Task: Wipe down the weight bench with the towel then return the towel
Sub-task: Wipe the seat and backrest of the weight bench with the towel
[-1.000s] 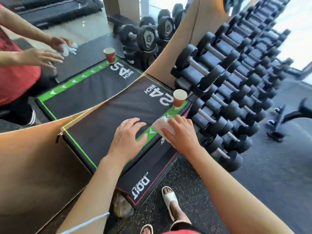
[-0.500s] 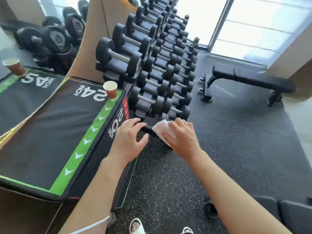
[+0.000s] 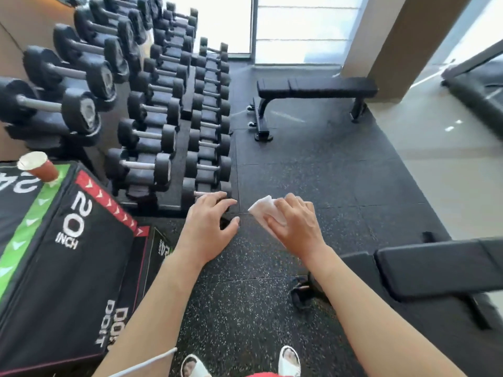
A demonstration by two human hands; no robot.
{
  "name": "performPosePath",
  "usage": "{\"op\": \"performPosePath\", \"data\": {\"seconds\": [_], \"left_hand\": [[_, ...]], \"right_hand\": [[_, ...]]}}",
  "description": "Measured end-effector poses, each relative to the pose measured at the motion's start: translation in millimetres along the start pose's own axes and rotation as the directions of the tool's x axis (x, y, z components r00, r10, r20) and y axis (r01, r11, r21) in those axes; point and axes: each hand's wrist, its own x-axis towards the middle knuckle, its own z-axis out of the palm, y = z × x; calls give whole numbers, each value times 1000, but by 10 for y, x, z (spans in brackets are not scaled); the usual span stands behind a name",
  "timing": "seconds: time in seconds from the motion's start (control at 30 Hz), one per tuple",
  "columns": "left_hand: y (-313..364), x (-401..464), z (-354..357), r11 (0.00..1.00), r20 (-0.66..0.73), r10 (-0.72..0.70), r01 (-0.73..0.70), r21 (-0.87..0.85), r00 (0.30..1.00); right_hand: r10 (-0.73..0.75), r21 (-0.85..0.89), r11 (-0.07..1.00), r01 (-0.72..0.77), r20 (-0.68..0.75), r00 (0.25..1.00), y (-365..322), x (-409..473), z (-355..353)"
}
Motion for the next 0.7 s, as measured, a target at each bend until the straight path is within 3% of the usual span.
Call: {"op": "performPosePath", "data": {"seconds": [0.33, 0.7], "left_hand": [[1415, 204, 980, 995, 78, 104, -103, -4, 992], [2111, 178, 1552, 961, 202, 276, -268, -67, 940]], "right_hand": [[136, -17, 990, -138, -70, 988, 1452, -731, -660], [351, -74, 929, -361, -127, 928, 1971, -1598, -1109]]}}
